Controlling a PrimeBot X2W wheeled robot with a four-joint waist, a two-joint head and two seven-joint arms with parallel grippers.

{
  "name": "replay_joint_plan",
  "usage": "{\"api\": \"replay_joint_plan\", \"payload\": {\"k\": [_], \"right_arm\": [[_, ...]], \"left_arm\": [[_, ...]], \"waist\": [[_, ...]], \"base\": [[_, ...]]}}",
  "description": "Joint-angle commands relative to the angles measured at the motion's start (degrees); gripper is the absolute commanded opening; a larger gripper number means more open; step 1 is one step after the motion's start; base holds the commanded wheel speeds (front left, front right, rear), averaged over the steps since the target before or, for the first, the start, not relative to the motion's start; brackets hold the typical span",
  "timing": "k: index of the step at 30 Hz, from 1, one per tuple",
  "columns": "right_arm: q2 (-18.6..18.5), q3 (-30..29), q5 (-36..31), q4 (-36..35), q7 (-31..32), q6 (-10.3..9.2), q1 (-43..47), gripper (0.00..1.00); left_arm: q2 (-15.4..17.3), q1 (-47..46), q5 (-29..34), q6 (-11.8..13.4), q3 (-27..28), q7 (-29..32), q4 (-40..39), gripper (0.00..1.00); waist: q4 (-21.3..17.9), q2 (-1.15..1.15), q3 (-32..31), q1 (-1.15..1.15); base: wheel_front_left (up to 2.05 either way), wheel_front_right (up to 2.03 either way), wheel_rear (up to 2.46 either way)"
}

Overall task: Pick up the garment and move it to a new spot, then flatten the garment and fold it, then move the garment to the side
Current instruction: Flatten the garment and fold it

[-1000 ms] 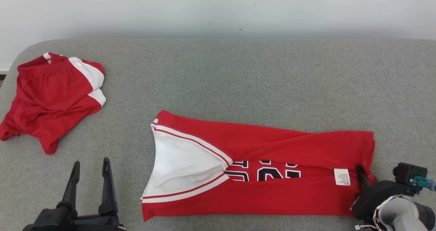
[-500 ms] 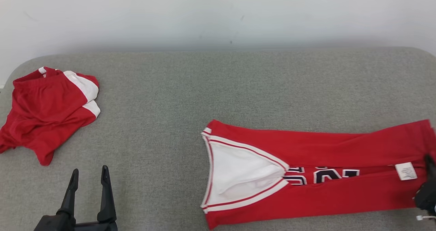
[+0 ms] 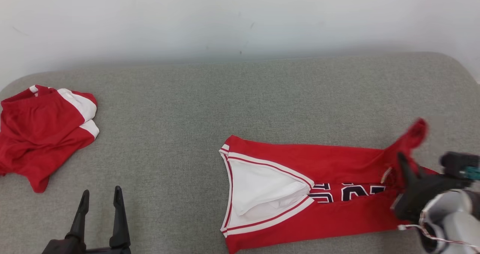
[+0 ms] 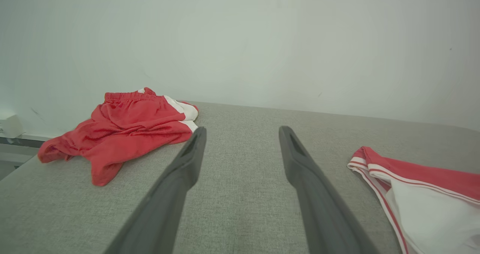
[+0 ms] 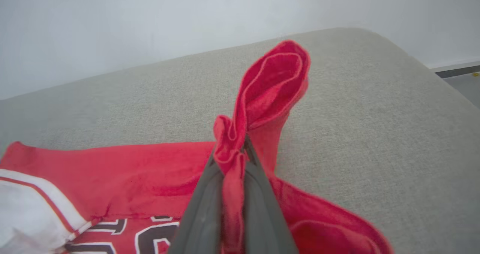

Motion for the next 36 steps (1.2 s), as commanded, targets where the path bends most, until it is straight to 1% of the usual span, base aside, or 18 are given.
{"api": "replay_joint_plan", "payload": {"k": [1,4,5,10,14,18,24,33,34,35,36], "right_arm": [[1.7,2.5,0.5,-3.2,1.1,-0.14,0.7,0.00],[3.9,5.7,0.6,-7.3,2.4,-0.14,1.2,0.00],[3.9,5.7,0.6,-7.3,2.4,-0.14,1.2,0.00],[8.2,10.4,1.1,-12.7,3.9,-0.14,2.1,0.00],[10.4,14.3,1.7,-14.6,5.3,-0.14,2.2,0.00],[12.4,17.4,2.1,-14.2,5.0,-0.14,0.8,0.00],[14.0,21.2,2.9,-11.5,3.8,-0.14,-1.2,0.00],[14.6,23.8,3.9,-5.9,1.3,-0.14,-3.1,0.00],[14.6,23.9,3.9,-5.5,0.7,-0.14,-3.5,0.03],[14.7,24.2,3.8,-5.2,0.1,-0.14,-3.8,0.30],[14.7,24.6,4.0,-5.0,-0.5,-0.14,-3.9,1.00]], "left_arm": [[-0.1,0.2,-0.3,0.1,-0.3,-0.2,0.2,1.00],[-0.1,-0.1,-0.3,0.2,-0.9,-0.2,0.4,1.00],[-0.1,-0.1,-0.3,0.2,-0.9,-0.2,0.4,1.00],[-0.1,-0.3,-0.2,0.2,-1.2,-0.2,0.6,1.00],[-0.1,-0.6,-0.4,0.1,-1.6,-0.2,0.9,1.00],[-0.1,-1.2,-0.4,-0.1,-2.1,-0.2,1.4,1.00],[-0.1,-2.2,-0.5,-0.3,-2.6,-0.2,1.8,1.00],[-0.1,-3.5,-1.0,-0.2,-3.2,-0.2,2.8,1.00],[-0.1,-3.5,-1.1,-0.2,-3.2,-0.2,2.9,1.00],[-0.1,-3.6,-1.1,-0.1,-3.2,-0.2,3.0,1.00],[-0.1,-3.6,-1.1,-0.2,-3.2,-0.2,3.1,1.00]], "waist": [[0.0,0.00,0.0,0.00],[0.4,0.00,0.0,0.00],[0.4,0.00,0.0,0.00],[1.5,0.00,0.0,0.00],[2.4,0.00,0.3,0.00],[3.4,0.00,0.8,0.00],[4.6,0.00,1.6,0.00],[5.4,0.00,2.4,0.00],[5.3,0.00,2.4,0.00],[5.2,0.00,2.4,0.00],[5.1,0.00,2.3,0.00]], "base": [[0.00,0.00,0.00],[0.00,0.00,0.00],[0.00,0.00,0.00],[0.00,0.00,0.00],[0.00,0.00,0.00],[0.00,0.00,0.00],[0.00,0.00,0.00],[0.00,0.00,0.00],[0.00,0.00,0.00],[0.00,0.00,0.00],[0.00,0.00,0.00]]}}
